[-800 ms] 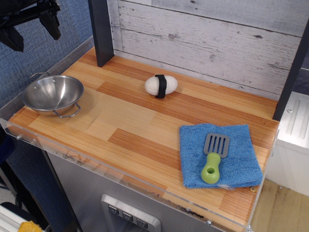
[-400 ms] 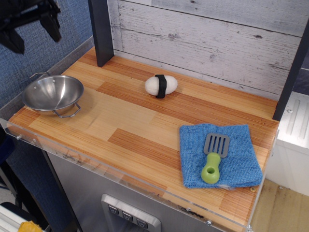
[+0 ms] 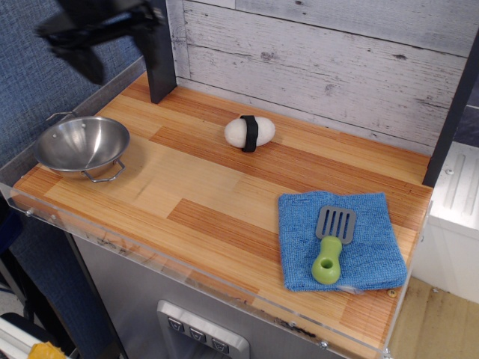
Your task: Place the egg in the metal bowl.
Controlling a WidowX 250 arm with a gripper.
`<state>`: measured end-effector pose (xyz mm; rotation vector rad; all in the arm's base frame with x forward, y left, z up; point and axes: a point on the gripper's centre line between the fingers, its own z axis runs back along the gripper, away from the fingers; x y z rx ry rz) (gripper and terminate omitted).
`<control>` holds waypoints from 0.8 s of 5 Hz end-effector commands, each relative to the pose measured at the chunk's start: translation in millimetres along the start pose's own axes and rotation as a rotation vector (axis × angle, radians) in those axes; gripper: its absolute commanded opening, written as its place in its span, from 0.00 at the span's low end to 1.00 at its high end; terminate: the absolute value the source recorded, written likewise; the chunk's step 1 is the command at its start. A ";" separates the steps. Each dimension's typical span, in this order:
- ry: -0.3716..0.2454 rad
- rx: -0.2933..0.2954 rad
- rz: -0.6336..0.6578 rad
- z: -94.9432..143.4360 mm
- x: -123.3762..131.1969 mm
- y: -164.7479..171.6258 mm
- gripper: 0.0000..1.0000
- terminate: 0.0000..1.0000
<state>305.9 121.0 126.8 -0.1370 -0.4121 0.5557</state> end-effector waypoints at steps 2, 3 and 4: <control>0.046 -0.033 -0.174 -46.1 6.9 -67.9 1.00 0.00; 0.067 -0.021 -0.187 -69.1 8.6 -76.8 1.00 0.00; 0.089 -0.011 -0.198 -88.8 5.4 -80.9 1.00 0.00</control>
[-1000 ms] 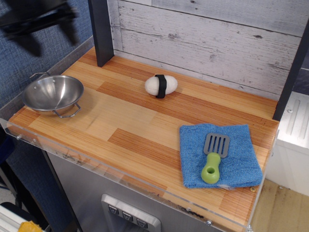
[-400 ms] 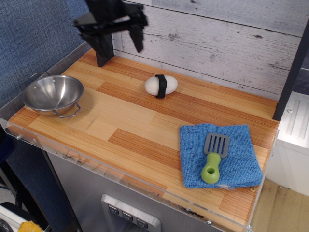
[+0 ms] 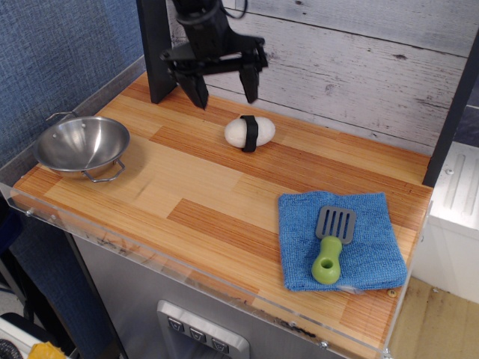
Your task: Place the egg in the metal bowl.
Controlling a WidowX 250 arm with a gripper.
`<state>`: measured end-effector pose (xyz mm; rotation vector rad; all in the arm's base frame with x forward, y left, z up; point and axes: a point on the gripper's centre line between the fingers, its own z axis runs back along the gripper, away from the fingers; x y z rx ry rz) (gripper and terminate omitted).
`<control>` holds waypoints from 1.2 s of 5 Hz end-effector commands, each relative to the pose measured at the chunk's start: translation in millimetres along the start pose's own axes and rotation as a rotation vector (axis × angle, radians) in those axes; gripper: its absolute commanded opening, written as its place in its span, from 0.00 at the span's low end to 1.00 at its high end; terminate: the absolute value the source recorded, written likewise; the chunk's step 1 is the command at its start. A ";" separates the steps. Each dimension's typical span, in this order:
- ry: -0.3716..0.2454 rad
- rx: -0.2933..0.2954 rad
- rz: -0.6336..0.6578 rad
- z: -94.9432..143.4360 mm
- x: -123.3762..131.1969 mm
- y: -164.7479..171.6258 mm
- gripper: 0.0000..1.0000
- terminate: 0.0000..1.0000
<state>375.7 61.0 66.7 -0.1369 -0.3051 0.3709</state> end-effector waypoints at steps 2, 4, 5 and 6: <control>0.028 0.024 -0.077 -29.4 -8.7 -11.4 1.00 0.00; 0.058 0.037 -0.120 -35.7 -25.3 -14.1 0.00 0.00; 0.050 0.044 -0.125 -32.7 -25.2 -12.7 0.00 0.00; 0.038 0.037 -0.127 -26.5 -24.7 -10.5 0.00 0.00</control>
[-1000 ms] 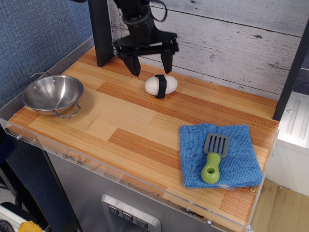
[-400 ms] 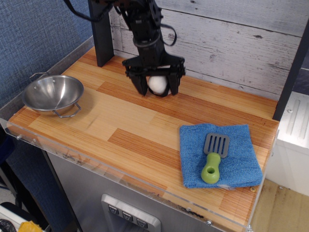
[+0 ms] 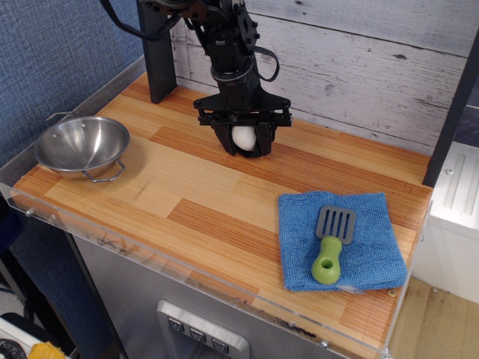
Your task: Place the egg in the metal bowl.
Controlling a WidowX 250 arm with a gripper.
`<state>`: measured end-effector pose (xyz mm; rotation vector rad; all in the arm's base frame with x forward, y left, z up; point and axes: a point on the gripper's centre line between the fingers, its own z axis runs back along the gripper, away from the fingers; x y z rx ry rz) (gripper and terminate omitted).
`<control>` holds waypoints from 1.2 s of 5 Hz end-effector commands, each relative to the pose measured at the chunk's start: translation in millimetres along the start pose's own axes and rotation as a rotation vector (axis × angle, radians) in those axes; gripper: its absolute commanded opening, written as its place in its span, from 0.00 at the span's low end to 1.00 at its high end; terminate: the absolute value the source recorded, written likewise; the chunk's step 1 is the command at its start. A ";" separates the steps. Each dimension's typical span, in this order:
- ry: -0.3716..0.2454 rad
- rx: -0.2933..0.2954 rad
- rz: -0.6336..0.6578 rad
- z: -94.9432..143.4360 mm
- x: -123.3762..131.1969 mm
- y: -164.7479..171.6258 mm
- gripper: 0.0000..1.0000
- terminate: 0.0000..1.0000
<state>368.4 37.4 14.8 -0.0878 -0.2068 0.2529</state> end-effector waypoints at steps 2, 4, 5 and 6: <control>-0.113 -0.073 -0.021 63.5 10.5 -9.1 0.00 0.00; -0.157 -0.098 -0.010 115.6 -0.3 11.2 0.00 0.00; -0.158 -0.083 0.026 130.7 -13.5 41.3 0.00 0.00; -0.161 -0.034 0.073 145.2 -26.4 79.5 0.00 0.00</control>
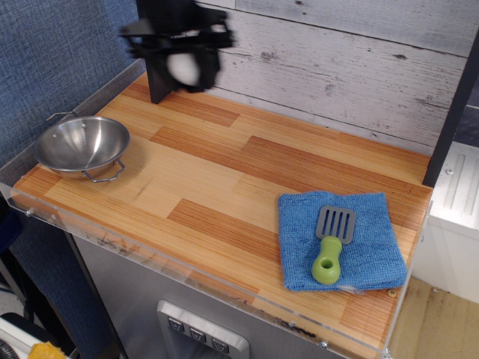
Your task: Place the egg in the metal bowl.
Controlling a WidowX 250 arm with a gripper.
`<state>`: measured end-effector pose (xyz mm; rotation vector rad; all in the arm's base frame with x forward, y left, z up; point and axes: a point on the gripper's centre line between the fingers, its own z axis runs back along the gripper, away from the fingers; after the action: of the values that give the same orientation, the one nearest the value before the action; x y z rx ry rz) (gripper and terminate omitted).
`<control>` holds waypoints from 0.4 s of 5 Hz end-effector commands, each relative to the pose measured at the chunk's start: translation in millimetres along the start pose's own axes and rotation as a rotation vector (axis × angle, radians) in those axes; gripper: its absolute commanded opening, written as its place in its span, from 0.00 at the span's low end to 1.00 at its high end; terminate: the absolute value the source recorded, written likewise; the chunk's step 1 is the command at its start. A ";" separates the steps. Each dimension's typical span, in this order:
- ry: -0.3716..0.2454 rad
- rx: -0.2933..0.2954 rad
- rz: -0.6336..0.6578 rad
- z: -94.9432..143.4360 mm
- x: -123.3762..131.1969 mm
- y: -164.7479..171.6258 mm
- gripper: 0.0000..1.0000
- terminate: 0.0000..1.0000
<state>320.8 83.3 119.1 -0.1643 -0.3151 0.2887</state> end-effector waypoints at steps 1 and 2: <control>-0.084 0.056 0.095 48.6 -18.7 67.4 0.00 0.00; -0.077 0.086 0.159 54.9 -36.4 97.1 0.00 0.00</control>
<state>252.2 173.5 123.9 -0.1220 -0.3139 0.4749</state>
